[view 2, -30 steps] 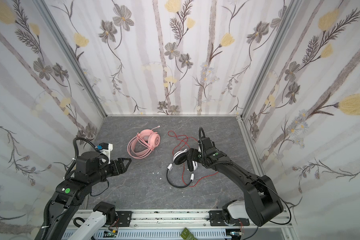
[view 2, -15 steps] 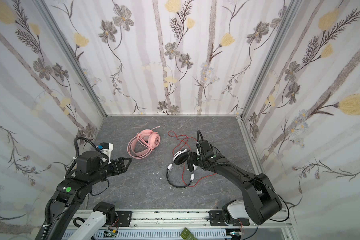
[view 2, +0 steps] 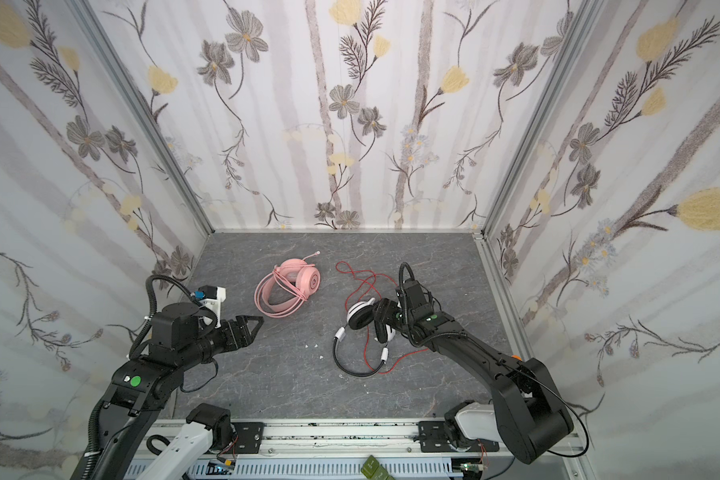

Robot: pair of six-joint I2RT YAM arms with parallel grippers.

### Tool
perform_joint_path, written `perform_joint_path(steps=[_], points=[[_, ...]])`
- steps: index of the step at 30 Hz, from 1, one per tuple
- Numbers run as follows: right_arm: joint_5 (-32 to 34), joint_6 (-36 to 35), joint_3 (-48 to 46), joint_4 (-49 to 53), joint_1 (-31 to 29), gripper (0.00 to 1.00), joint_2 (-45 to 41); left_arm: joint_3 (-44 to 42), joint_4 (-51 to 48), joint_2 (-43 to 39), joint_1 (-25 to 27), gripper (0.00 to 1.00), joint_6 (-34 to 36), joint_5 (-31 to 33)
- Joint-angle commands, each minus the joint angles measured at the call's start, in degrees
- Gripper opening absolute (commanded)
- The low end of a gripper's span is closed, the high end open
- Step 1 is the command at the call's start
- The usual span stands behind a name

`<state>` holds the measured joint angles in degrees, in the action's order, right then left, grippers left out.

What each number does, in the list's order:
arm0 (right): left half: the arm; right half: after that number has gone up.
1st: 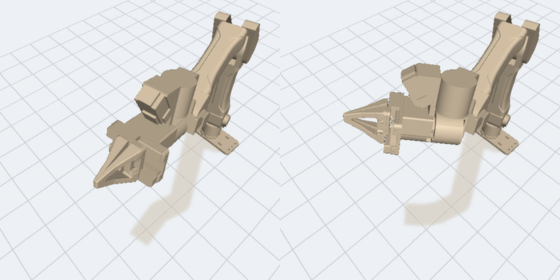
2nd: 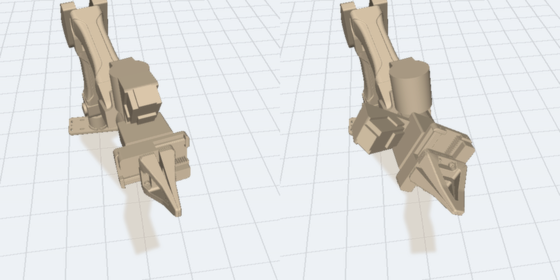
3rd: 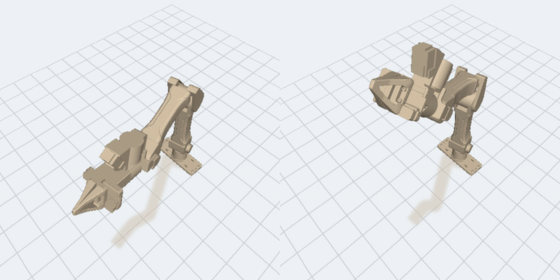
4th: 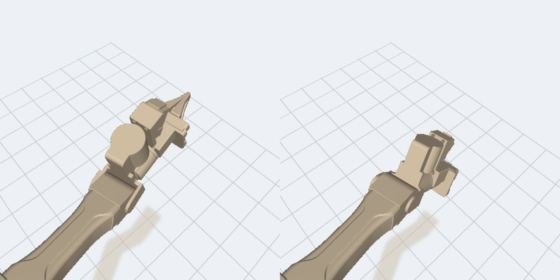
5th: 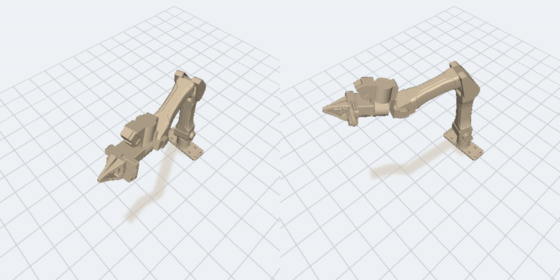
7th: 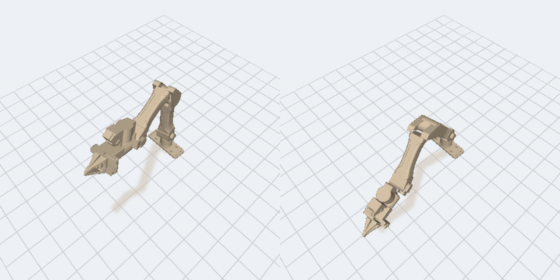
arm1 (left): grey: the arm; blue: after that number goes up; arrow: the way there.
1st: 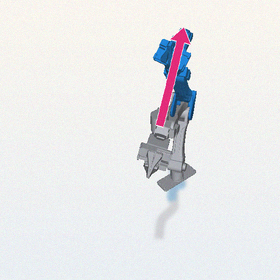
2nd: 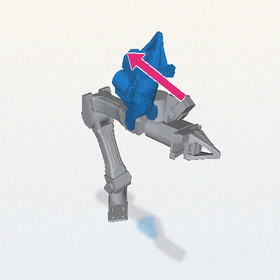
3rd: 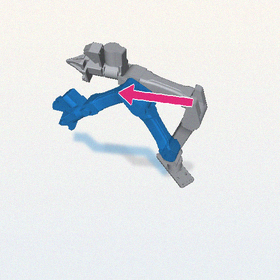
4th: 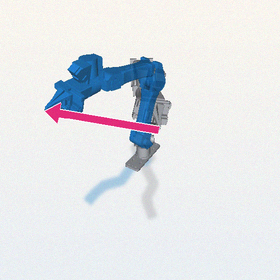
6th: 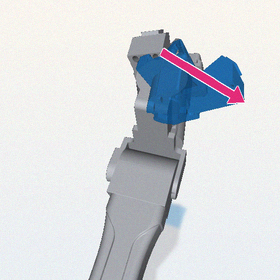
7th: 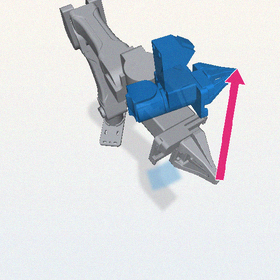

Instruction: Wrap the headphones

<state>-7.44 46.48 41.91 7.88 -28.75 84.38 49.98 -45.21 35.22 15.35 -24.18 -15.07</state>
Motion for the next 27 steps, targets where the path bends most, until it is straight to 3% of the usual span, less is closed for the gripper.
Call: perform_joint_path(steps=[1,12,17,27], points=[[-0.69,-1.3,0.45,-0.26,-0.22,0.79,0.9,-0.05,1.55,-0.15,-0.11,0.79,0.18,0.04],[0.4,-1.17,-0.34,-0.38,-0.6,0.57,2.9,-0.14,1.67,-0.33,-0.12,0.79,0.1,-0.04],[2.14,0.88,-1.24,-0.89,-0.6,0.55,1.58,-0.23,1.68,-0.15,-0.08,0.79,0.15,-0.05],[5.77,16.88,-7.68,-4.78,-0.43,0.5,-6.3,-0.23,1.64,-0.15,-0.1,0.79,0.11,0.13]])
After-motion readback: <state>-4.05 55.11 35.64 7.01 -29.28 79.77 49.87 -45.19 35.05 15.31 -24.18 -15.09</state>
